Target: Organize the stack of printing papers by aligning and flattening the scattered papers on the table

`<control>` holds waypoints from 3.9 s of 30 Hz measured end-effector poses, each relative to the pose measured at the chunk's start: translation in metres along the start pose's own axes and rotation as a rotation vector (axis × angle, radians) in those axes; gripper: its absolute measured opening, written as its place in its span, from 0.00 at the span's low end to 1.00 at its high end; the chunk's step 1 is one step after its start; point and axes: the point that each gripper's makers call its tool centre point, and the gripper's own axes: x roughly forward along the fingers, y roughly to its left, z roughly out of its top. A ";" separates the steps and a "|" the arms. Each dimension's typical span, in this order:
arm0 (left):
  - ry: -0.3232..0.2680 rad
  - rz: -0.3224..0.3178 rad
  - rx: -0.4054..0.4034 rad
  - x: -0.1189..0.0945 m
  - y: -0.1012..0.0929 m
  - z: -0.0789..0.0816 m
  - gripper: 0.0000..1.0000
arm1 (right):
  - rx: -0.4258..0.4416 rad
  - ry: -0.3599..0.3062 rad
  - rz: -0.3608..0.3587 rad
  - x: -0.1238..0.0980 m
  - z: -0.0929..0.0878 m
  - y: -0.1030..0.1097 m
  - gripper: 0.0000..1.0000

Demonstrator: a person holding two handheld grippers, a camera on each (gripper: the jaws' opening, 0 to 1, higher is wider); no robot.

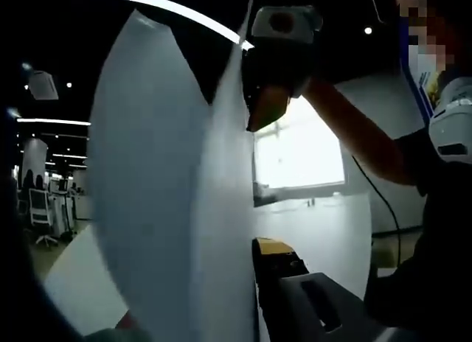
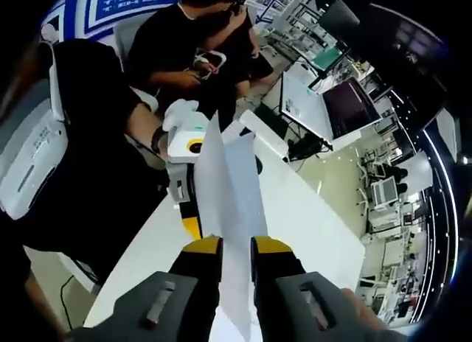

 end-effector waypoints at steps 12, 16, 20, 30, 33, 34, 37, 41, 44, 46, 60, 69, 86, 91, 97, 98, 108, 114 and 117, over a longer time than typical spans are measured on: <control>-0.012 0.003 0.008 0.000 -0.001 0.002 0.08 | -0.025 -0.021 -0.042 0.001 0.004 -0.010 0.16; -0.011 -0.001 0.007 0.000 -0.001 0.002 0.06 | -0.025 -0.019 -0.037 0.002 0.003 -0.010 0.16; -0.013 -0.003 0.006 -0.001 -0.002 0.002 0.06 | -0.026 -0.021 -0.044 0.001 0.002 -0.010 0.16; -0.012 0.004 -0.001 -0.002 0.000 0.002 0.06 | 0.010 -0.042 -0.089 -0.020 -0.011 -0.017 0.21; -0.012 0.009 0.000 -0.002 0.001 0.002 0.06 | 0.037 -0.058 -0.113 -0.032 -0.019 -0.019 0.24; -0.011 0.012 0.002 -0.002 0.001 0.002 0.06 | 0.042 -0.060 -0.117 -0.035 -0.021 -0.019 0.25; -0.009 0.020 0.005 -0.001 0.002 0.002 0.06 | 0.059 -0.075 -0.143 -0.044 -0.028 -0.021 0.27; -0.011 0.016 0.003 -0.001 0.001 0.003 0.06 | 0.095 -0.089 -0.173 -0.056 -0.042 -0.023 0.31; -0.010 0.016 0.008 -0.001 0.000 0.003 0.06 | 0.123 -0.095 -0.203 -0.064 -0.057 -0.023 0.34; -0.008 0.015 0.009 -0.001 0.000 0.003 0.06 | 0.140 -0.100 -0.213 -0.067 -0.064 -0.021 0.37; -0.009 0.017 0.010 -0.001 -0.001 0.003 0.06 | 0.239 -0.145 -0.272 -0.078 -0.112 -0.009 0.49; -0.009 0.017 0.010 -0.001 -0.002 0.002 0.06 | 0.297 -0.178 -0.304 -0.085 -0.136 0.006 0.54; -0.011 0.022 0.010 -0.001 -0.001 0.003 0.06 | 0.367 -0.250 -0.389 -0.098 -0.161 0.032 0.63; -0.011 0.023 0.015 -0.001 -0.001 0.003 0.06 | 0.407 -0.286 -0.403 -0.101 -0.169 0.038 0.61; -0.011 0.025 0.014 -0.001 0.000 0.004 0.06 | 0.428 -0.303 -0.422 -0.099 -0.175 0.045 0.62; -0.010 0.025 0.015 -0.002 0.000 0.004 0.06 | 0.432 -0.307 -0.426 -0.099 -0.175 0.046 0.62; -0.011 0.024 0.018 -0.001 0.000 0.005 0.06 | 0.468 -0.332 -0.437 -0.096 -0.185 0.059 0.62; -0.016 0.029 0.022 -0.003 0.000 0.008 0.06 | 0.492 -0.348 -0.450 -0.096 -0.189 0.064 0.62; -0.018 0.029 0.022 -0.004 0.000 0.008 0.06 | 0.494 -0.350 -0.459 -0.095 -0.189 0.067 0.62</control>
